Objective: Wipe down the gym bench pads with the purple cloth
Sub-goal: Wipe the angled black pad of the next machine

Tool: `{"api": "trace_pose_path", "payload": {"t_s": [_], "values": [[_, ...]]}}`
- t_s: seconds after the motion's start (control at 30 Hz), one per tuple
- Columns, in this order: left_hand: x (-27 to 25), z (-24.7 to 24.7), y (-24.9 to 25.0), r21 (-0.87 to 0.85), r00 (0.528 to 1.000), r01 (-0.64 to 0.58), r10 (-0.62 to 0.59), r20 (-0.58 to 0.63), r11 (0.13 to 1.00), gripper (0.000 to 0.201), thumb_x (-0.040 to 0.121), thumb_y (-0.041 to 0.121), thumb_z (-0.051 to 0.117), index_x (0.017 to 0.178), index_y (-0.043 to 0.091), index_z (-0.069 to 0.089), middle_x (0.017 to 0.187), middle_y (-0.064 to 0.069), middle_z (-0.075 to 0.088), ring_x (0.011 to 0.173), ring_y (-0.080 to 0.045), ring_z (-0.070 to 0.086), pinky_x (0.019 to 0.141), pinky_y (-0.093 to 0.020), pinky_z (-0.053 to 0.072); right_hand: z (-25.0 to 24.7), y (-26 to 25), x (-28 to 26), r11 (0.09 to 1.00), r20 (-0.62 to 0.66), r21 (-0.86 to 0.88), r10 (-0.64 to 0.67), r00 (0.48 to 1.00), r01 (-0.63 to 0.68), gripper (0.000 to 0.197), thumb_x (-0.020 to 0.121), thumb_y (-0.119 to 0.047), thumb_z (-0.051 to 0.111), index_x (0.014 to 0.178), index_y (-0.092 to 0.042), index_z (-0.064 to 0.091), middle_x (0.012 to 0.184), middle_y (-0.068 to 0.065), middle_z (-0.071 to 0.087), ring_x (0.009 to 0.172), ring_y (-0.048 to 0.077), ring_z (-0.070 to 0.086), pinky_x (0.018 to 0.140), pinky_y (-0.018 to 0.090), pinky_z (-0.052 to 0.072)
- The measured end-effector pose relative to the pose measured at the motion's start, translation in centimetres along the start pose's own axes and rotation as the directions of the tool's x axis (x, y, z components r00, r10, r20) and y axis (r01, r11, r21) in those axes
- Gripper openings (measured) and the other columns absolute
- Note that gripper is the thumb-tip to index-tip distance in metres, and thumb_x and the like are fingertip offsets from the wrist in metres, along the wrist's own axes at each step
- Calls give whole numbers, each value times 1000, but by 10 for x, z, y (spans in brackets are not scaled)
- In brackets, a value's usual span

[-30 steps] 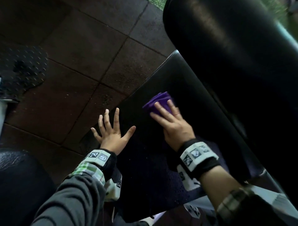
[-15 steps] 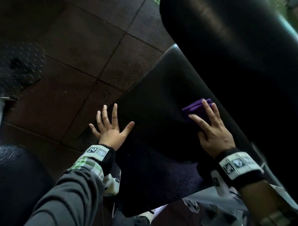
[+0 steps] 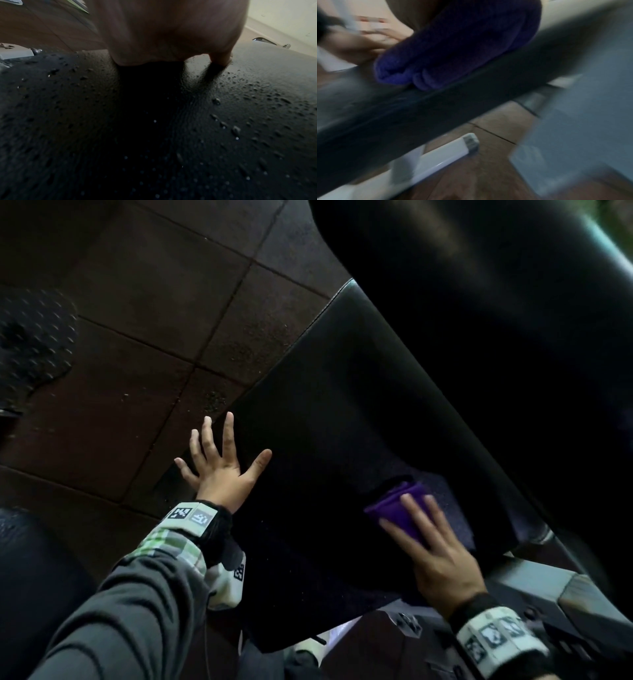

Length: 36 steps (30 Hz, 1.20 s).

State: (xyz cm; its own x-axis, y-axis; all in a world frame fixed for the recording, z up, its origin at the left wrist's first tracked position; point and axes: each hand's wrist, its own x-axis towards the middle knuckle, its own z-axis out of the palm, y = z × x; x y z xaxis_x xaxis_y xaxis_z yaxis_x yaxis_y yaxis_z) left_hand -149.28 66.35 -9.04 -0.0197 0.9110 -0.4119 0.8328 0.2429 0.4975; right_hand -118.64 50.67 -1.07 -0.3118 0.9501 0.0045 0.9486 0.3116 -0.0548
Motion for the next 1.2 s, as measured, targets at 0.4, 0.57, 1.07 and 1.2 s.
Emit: {"api": "trace_pose_path", "payload": {"t_s": [0.4, 0.57, 1.07, 1.2], "values": [[-1, 0, 1, -2, 1000, -1, 1, 1, 1000, 100, 62, 92, 13, 146, 47, -15, 158, 5, -16, 145, -18, -17, 111, -61, -9, 6, -18, 97, 965, -190, 90, 258, 947, -245, 47, 89, -25, 53, 136, -30, 46, 151, 10, 27, 140, 39, 17, 114, 36, 20], [-1, 1, 2, -10, 1000, -2, 2, -13, 1000, 101, 60, 91, 12, 147, 47, -13, 159, 4, -14, 145, -19, -15, 111, -61, -8, 17, -30, 18, 1000, -37, 13, -11, 999, 12, 66, 80, -8, 51, 140, -34, 39, 153, 5, 26, 141, 34, 18, 114, 42, 22], [-2, 4, 0, -5, 998, -10, 10, -65, 1000, 97, 63, 90, 14, 147, 48, -10, 159, 4, -10, 146, -18, -12, 112, -61, -6, 13, -23, 78, 981, -162, 75, 190, 968, -180, 65, 79, -5, 56, 136, -33, 42, 151, 6, 30, 141, 36, 17, 105, 47, 37], [-3, 2, 0, -28, 998, -17, 15, -65, 999, 96, 69, 92, 23, 148, 47, -7, 160, 2, -11, 146, -20, -13, 112, -60, -8, 14, -33, 14, 997, -41, 53, 66, 997, -64, 69, 77, -7, 44, 140, -35, 35, 153, 3, 25, 142, 33, 17, 110, 46, 30]]}}
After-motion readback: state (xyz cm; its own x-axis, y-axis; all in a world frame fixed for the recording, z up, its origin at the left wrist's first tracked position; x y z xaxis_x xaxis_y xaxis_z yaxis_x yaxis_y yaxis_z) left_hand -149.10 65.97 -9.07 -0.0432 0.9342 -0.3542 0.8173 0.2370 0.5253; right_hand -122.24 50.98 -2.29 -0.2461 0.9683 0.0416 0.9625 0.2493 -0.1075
